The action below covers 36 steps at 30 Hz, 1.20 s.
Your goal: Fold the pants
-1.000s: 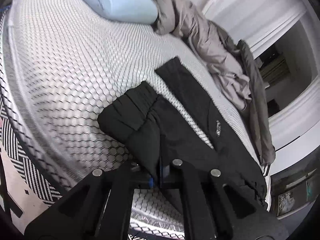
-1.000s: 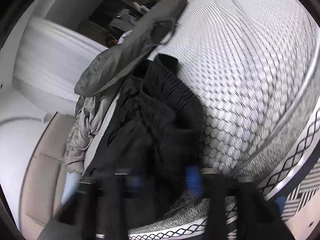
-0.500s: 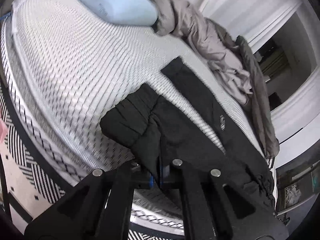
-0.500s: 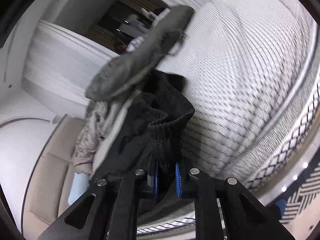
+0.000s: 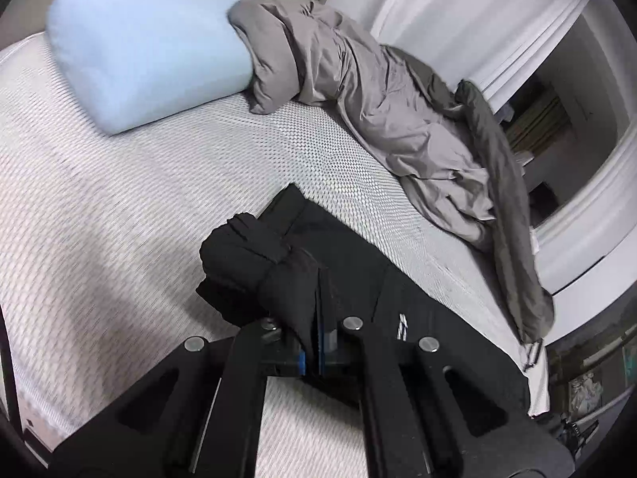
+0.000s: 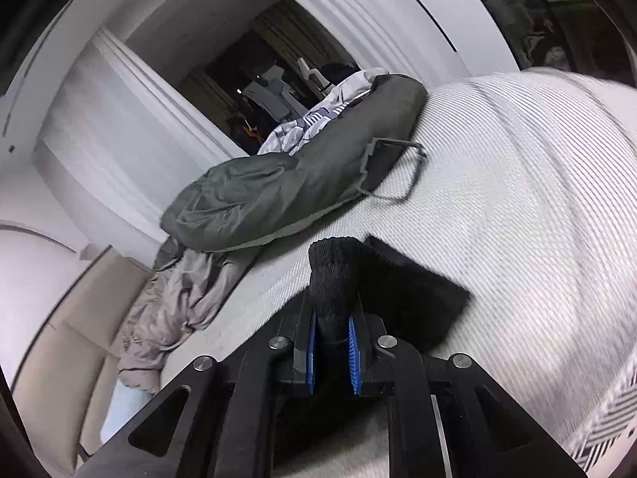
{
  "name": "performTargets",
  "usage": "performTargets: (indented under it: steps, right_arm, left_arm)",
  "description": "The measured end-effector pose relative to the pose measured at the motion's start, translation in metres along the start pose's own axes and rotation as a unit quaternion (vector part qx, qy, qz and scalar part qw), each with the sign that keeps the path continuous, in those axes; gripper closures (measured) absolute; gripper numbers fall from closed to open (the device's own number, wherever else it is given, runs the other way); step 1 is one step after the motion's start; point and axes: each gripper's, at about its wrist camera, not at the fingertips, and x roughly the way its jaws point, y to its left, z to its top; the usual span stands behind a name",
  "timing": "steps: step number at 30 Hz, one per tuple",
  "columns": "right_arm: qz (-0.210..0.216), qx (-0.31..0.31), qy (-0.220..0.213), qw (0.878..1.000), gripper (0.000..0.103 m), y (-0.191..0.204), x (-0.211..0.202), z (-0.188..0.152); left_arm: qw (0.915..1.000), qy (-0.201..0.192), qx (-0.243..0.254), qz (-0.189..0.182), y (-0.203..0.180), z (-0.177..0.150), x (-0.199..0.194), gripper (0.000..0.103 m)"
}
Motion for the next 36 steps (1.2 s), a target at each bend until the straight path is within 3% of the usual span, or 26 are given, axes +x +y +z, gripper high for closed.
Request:
performTargets:
  steps: [6,7,9,12,14,17,19,21,27,31,34,36]
  right_arm:
    - [-0.055,-0.016,0.039,0.998,0.086,0.034,0.118,0.061]
    - [-0.067,-0.015,0.051,0.996,0.081,0.037,0.146,0.069]
    - [-0.099,-0.016,0.056,0.993,0.054,0.036,0.196,0.082]
    - [-0.158,-0.011,0.064,0.985,0.052,0.026,0.226,0.081]
    - [-0.138,-0.006,0.07,0.988,0.049,0.021,0.223,0.075]
    - [-0.129,-0.046,0.078,0.987,0.044,0.022,0.2,0.051]
    - [-0.101,-0.057,0.081,0.99,0.043,0.027,0.181,0.034]
    - [-0.083,-0.06,0.08,0.992,0.035,0.031,0.16,0.014]
    - [-0.041,-0.082,0.101,0.991,0.027,0.052,0.111,-0.036]
    - [0.001,-0.033,0.106,0.994,0.023,0.05,0.079,-0.069]
    - [0.021,0.0,0.111,0.994,0.023,0.039,0.068,-0.089]
    - [0.021,0.003,0.119,0.993,0.023,0.031,0.066,-0.095]
  left_arm:
    - [0.9973,0.045,0.032,0.049,-0.048,0.055,0.117,0.099]
    - [0.9948,0.073,0.036,0.061,-0.052,0.066,0.148,0.095]
    - [0.9915,0.105,0.038,0.066,-0.054,0.076,0.185,0.079]
    - [0.988,0.129,0.04,0.074,-0.052,0.08,0.203,0.068]
    - [0.9891,0.12,0.065,0.057,-0.055,0.081,0.193,0.061]
    - [0.9891,0.084,0.089,0.082,-0.055,0.087,0.167,0.035]
    - [0.9912,0.056,0.085,0.085,-0.052,0.092,0.143,0.035]
    - [0.9925,0.05,0.076,0.082,-0.051,0.087,0.125,0.035]
    - [0.9965,0.053,0.064,0.01,-0.061,0.01,0.066,0.035]
    - [0.997,0.071,0.029,-0.008,-0.061,-0.036,0.063,0.035]
    - [0.9949,0.094,-0.033,-0.01,-0.041,-0.052,0.076,0.041]
    - [0.9938,0.102,-0.039,-0.018,-0.04,-0.06,0.082,0.047]
